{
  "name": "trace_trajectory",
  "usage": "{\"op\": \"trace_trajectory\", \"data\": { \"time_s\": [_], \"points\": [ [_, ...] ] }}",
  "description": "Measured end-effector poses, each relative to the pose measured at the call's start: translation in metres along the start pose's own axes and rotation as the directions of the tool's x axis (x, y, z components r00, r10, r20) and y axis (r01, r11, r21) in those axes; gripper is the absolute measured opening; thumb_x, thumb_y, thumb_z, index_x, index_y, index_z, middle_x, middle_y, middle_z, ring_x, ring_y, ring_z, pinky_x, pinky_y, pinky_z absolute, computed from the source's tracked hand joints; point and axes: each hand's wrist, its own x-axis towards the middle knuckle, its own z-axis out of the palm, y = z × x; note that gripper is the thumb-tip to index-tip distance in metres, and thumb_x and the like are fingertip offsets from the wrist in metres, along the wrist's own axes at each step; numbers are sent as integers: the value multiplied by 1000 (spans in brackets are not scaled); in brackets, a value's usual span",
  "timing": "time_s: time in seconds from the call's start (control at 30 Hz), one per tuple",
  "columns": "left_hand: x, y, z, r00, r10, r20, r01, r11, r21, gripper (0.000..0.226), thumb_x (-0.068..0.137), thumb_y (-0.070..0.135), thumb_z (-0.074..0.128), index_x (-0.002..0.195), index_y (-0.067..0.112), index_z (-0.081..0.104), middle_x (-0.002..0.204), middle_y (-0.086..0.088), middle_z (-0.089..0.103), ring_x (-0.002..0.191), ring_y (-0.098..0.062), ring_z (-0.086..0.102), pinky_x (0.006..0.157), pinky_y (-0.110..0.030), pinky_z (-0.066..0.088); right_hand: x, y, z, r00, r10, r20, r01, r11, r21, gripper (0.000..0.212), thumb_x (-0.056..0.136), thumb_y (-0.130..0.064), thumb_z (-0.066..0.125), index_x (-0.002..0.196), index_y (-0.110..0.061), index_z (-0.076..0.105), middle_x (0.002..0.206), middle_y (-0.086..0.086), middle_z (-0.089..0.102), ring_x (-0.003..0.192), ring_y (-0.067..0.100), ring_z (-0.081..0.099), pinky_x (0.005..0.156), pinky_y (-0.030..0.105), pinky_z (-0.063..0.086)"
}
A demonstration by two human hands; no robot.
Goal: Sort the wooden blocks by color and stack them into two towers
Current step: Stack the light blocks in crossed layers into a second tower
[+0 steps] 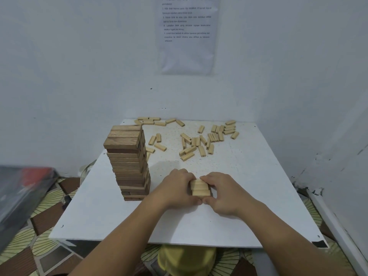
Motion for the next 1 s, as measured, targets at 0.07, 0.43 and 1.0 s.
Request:
{"op": "trace_trajectory", "data": {
  "time_s": [0.07,0.43,1.0],
  "points": [
    [-2,1,2,1000,-2,-9,2,1000,-8,62,72,61,78,120,27,61,105,8,52,102,-17,46,90,-40,49,-3,0,2,1000,4,-5,-4,1000,16,77,85,-40,76,153,-24,44,131,-14,53,124,7,47,110,33,43],
    [-19,5,1,999,-36,-36,36,999,-1,79,84,61,72,150,30,41,144,9,45,133,-20,39,111,-44,38,-29,9,-7,993,117,-31,-105,961,254,77,84,-32,60,157,-35,35,153,-20,40,125,2,50,107,28,47],
    [109,42,-27,958,-167,-233,154,985,-72,50,98,17,51,148,20,52,148,-3,53,139,-30,41,108,-44,43,72,61,-29,963,229,-144,-238,970,-45,55,99,-28,51,154,-28,43,133,-2,53,125,24,45,102,45,43]
  ]
}}
